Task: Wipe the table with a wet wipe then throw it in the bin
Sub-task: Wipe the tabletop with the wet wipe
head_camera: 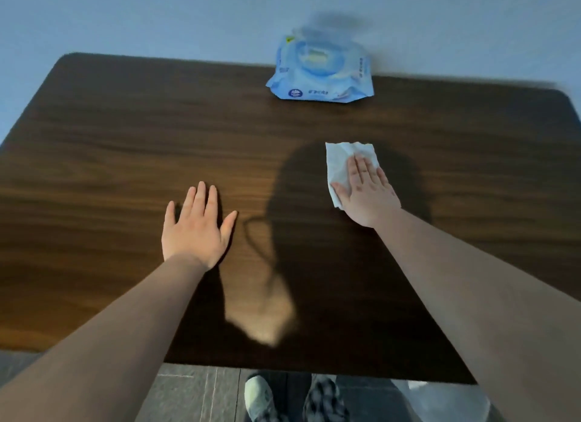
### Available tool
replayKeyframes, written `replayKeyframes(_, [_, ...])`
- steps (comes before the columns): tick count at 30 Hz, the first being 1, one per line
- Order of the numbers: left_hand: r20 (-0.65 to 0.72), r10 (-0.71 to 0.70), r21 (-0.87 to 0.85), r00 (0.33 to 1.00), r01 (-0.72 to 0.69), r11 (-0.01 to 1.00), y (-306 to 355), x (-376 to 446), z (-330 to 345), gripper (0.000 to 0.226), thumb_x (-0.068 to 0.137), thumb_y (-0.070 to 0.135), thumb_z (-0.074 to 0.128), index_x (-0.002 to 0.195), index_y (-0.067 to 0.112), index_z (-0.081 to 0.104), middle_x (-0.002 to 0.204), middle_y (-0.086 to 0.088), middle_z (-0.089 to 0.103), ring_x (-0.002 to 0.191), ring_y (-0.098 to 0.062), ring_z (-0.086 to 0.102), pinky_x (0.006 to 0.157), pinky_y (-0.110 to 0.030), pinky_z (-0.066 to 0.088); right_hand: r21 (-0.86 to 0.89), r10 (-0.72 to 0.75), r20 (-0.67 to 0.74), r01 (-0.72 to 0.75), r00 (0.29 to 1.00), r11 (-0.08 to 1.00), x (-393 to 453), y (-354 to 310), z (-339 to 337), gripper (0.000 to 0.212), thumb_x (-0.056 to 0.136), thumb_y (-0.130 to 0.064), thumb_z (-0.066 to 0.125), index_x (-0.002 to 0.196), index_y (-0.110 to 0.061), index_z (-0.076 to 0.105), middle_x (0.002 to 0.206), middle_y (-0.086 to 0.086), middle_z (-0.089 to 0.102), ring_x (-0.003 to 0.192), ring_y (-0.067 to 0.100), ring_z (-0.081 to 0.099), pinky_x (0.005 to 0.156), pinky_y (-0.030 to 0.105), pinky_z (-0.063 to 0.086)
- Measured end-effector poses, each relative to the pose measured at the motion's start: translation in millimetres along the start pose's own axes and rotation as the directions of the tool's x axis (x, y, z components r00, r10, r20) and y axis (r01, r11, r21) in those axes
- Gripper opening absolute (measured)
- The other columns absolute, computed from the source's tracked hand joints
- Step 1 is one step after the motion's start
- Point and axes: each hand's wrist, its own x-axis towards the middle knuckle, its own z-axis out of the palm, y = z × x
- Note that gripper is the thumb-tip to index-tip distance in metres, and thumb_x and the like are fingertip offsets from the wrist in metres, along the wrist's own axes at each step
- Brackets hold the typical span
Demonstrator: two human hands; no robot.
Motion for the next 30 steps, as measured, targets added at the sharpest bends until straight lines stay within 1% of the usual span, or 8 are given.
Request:
replayKeyframes(3, [0.004,0.149,0.0,0.989,-0.149,0.989,64,15,-5,0.071,0.093,0.061,0.004,0.153,0.023,0.0,0.161,0.002,-0.005,0.147,-0.015,-0.007,0.118,-0.043,0.002,0.041,0.119,0.002,-0.119,0.993,0.992,-19,67,3,0.073,0.094,-0.06,0.003,0.148,-0.016,-0.019,0.158,0.004,-0.021,0.145,0.017,-0.016,0.118,0.038,-0.007])
replayKeyframes(7, [0.03,0.301,-0.005,0.953,-0.301,0.954,148,25,-4,0.072,0.091,0.065,0.006,0.152,0.026,-0.003,0.161,0.004,-0.007,0.146,-0.014,-0.009,0.119,-0.043,0.001,0.081,0.251,0.002,-0.251,0.968,0.965,-46,150,5,0.073,0.094,-0.059,0.003,0.149,-0.015,-0.015,0.159,0.005,-0.016,0.146,0.017,-0.013,0.119,0.038,-0.006])
replayKeyframes(13, [0.131,0.52,-0.029,0.844,-0.521,0.853,252,30,4,0.085,0.082,0.078,0.008,0.151,0.03,-0.009,0.16,0.004,-0.014,0.145,-0.012,-0.015,0.118,-0.044,-0.004,0.14,0.425,0.012,-0.423,0.905,0.895,-73,243,10,0.073,0.095,-0.058,0.004,0.15,-0.013,-0.013,0.16,0.006,-0.014,0.146,0.019,-0.012,0.118,0.038,-0.006])
replayKeyframes(16, [0.219,0.505,0.031,0.835,-0.523,0.852,284,35,6,0.094,0.074,0.086,0.01,0.148,0.033,-0.016,0.157,0.003,-0.024,0.143,-0.015,-0.023,0.114,-0.049,-0.012,0.155,0.472,0.006,-0.467,0.882,0.871,-81,273,12,0.071,0.096,-0.057,0.005,0.15,-0.013,-0.012,0.16,0.006,-0.013,0.146,0.019,-0.012,0.118,0.037,-0.005])
replayKeyframes(19, [0.202,0.496,0.08,0.844,-0.519,0.851,287,35,8,0.099,0.069,0.09,0.004,0.147,0.033,-0.018,0.156,0.002,-0.026,0.143,-0.018,-0.024,0.113,-0.052,-0.013,0.18,0.507,-0.002,-0.498,0.862,0.848,-83,293,13,0.071,0.096,-0.056,0.006,0.149,-0.013,-0.012,0.16,0.006,-0.012,0.146,0.019,-0.011,0.118,0.037,-0.005])
replayKeyframes(22, [0.185,0.5,0.083,0.846,-0.521,0.85,284,33,7,0.099,0.068,0.089,0.003,0.147,0.032,-0.018,0.157,0.001,-0.024,0.143,-0.019,-0.023,0.113,-0.052,-0.011,0.193,0.531,-0.012,-0.519,0.847,0.832,-83,301,12,0.071,0.096,-0.057,0.005,0.149,-0.013,-0.012,0.16,0.006,-0.012,0.146,0.019,-0.011,0.118,0.038,-0.005])
replayKeyframes(27, [0.187,0.493,0.073,0.85,-0.512,0.856,284,30,6,0.099,0.069,0.088,0.004,0.148,0.032,-0.017,0.157,0.001,-0.025,0.143,-0.018,-0.024,0.114,-0.051,-0.012,0.182,0.561,0.007,-0.553,0.827,0.813,-82,294,11,0.07,0.097,-0.055,0.005,0.149,-0.012,-0.013,0.16,0.007,-0.014,0.146,0.02,-0.012,0.117,0.038,-0.006])
replayKeyframes(30, [0.199,0.487,0.047,0.851,-0.505,0.862,281,33,6,0.098,0.071,0.087,0.008,0.149,0.032,-0.015,0.157,0.002,-0.023,0.143,-0.017,-0.022,0.114,-0.05,-0.012,0.158,0.569,0.02,-0.564,0.822,0.81,-82,284,10,0.07,0.098,-0.053,0.006,0.149,-0.01,-0.012,0.16,0.008,-0.013,0.146,0.022,-0.011,0.118,0.04,-0.004])
